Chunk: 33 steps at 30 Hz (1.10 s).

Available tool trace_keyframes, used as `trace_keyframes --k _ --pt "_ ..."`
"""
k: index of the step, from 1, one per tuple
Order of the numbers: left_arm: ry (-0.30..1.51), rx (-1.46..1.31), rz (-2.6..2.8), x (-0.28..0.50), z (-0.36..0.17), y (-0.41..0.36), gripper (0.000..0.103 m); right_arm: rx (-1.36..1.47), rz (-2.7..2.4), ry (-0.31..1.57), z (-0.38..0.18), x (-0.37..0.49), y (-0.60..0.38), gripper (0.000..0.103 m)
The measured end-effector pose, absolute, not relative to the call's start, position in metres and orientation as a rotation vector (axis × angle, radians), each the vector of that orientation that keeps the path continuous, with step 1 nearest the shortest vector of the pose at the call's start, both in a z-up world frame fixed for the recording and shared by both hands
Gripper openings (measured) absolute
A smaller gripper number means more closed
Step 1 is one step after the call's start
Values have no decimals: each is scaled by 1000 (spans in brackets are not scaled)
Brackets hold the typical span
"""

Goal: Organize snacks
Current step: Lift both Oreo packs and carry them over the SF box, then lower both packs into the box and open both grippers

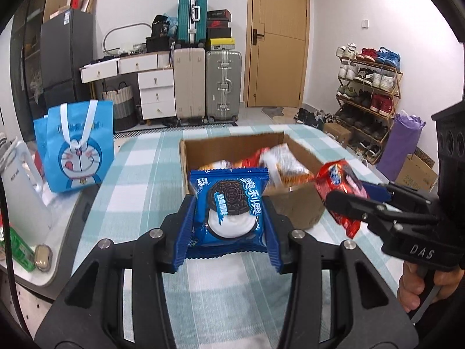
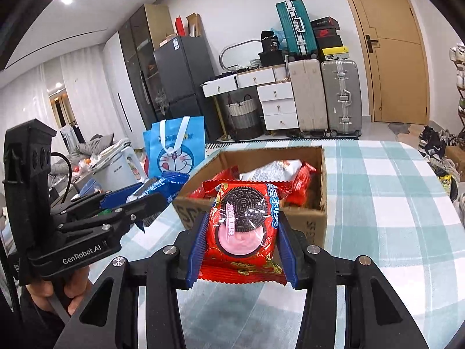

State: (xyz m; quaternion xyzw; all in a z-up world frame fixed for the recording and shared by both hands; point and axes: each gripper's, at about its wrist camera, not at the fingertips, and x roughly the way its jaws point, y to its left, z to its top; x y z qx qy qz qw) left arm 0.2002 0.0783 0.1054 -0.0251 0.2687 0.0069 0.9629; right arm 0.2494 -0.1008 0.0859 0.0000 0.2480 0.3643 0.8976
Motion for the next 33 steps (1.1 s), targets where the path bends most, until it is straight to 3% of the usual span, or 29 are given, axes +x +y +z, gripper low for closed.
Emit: trace_keyframes --k 11,27,30,33 --pt "542 -102 72 252 134 87 41 120 758 538 110 295 -105 46" --pt "642 -96 112 323 78 93 41 90 692 630 89 344 -74 46" --pt "643 -89 118 324 72 93 41 52 689 632 87 344 -70 52" --pt "648 -103 116 322 71 97 45 23 667 589 91 337 -74 79"
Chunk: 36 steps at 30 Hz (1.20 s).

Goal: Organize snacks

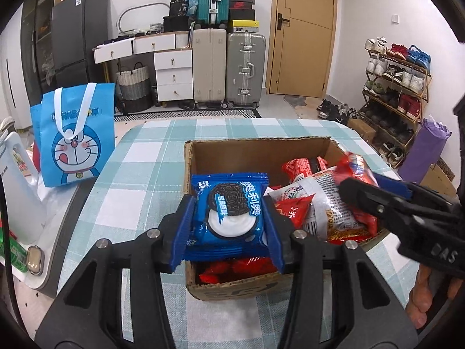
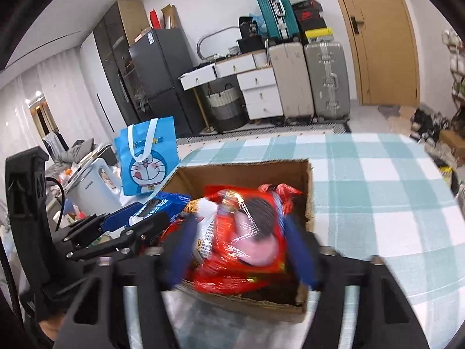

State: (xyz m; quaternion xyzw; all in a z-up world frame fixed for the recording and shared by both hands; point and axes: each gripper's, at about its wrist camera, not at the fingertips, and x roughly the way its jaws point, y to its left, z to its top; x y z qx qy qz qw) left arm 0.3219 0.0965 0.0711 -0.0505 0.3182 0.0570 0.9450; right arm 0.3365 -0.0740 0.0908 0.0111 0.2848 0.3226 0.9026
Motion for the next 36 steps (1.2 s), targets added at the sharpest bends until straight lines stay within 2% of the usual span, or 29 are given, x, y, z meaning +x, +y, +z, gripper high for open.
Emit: trace_keyframes --k 1,2,4,6,11,14,25,36 --pt "649 -111 112 321 71 99 52 26 665 571 92 334 -77 86" --pt "648 -121 112 319 71 100 57 29 667 554 94 331 -80 88" --pt "635 -132 109 312 74 102 82 22 673 539 96 326 -85 92" --pt "615 -140 89 304 76 104 84 12 675 533 95 320 -89 98" --pt "596 -141 55 284 77 102 86 -9 672 528 85 308 -100 102" --pt "569 -121 66 267 80 100 102 -34 657 542 77 302 -104 102" --pt "469 -109 63 203 69 108 102 -43 665 409 60 258 -123 103" --pt "456 -67 92 172 45 109 102 -57 670 332 50 227 -132 103"
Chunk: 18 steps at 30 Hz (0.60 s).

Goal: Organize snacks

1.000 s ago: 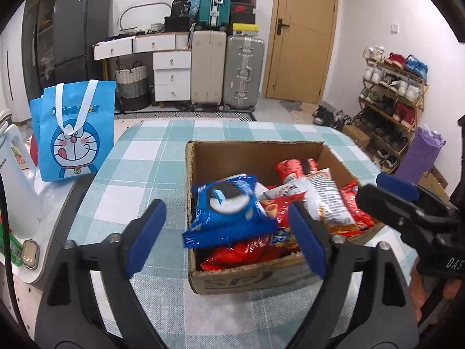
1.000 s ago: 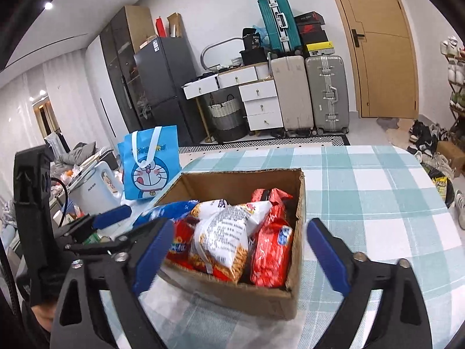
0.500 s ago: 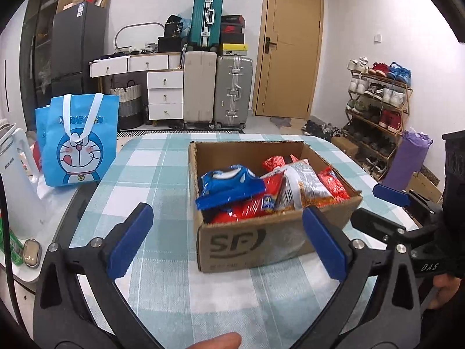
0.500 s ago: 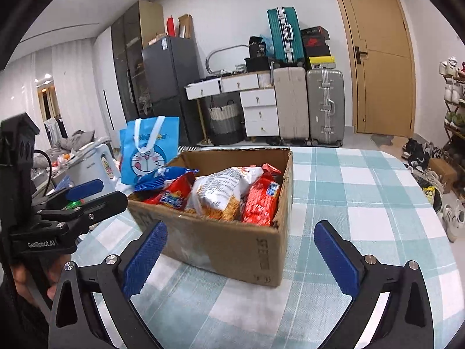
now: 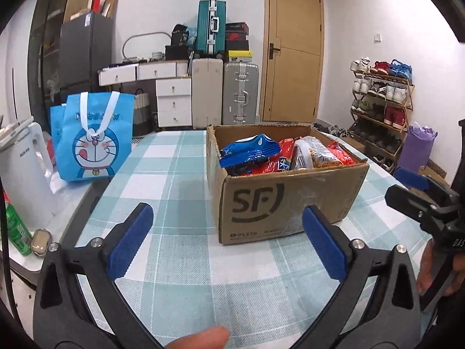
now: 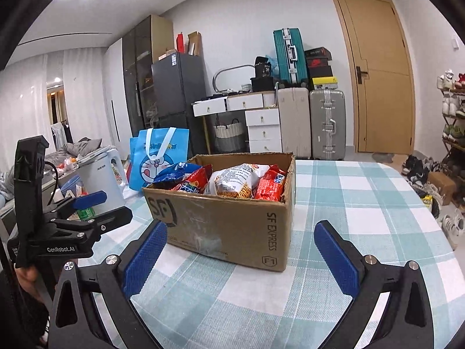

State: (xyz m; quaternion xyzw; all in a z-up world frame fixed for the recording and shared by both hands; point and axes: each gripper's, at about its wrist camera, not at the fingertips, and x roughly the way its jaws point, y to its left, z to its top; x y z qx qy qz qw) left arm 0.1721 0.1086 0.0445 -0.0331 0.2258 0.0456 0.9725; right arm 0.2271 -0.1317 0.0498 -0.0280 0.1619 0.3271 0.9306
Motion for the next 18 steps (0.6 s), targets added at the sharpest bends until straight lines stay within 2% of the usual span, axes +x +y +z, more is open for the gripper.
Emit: trace_keyframes --k 8,18 --pt "443 -56 90 157 34 106 102 -65 655 261 49 209 -142 103" --pt "444 -34 95 160 34 101 102 -105 631 260 47 208 -135 103"
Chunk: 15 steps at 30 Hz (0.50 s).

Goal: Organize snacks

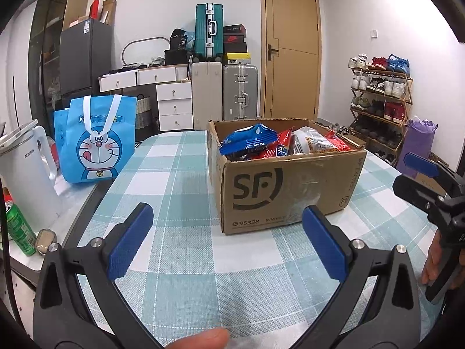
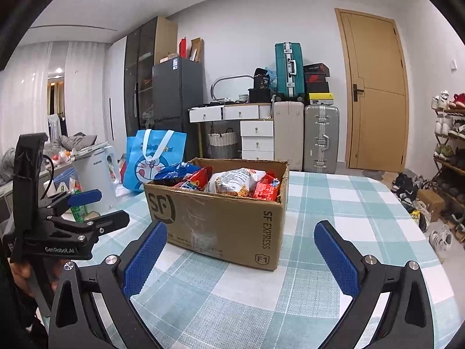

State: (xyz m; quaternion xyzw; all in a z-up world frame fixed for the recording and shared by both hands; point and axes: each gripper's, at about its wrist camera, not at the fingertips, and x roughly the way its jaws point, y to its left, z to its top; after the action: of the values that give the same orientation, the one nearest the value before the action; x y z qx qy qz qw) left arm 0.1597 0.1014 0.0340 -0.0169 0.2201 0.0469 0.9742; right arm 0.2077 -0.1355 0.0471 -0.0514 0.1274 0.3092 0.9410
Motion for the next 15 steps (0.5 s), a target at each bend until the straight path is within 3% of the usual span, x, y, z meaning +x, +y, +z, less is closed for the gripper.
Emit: trace_keyframes --k 15 --pt "433 -39 103 159 34 104 102 3 606 296 47 222 -154 103"
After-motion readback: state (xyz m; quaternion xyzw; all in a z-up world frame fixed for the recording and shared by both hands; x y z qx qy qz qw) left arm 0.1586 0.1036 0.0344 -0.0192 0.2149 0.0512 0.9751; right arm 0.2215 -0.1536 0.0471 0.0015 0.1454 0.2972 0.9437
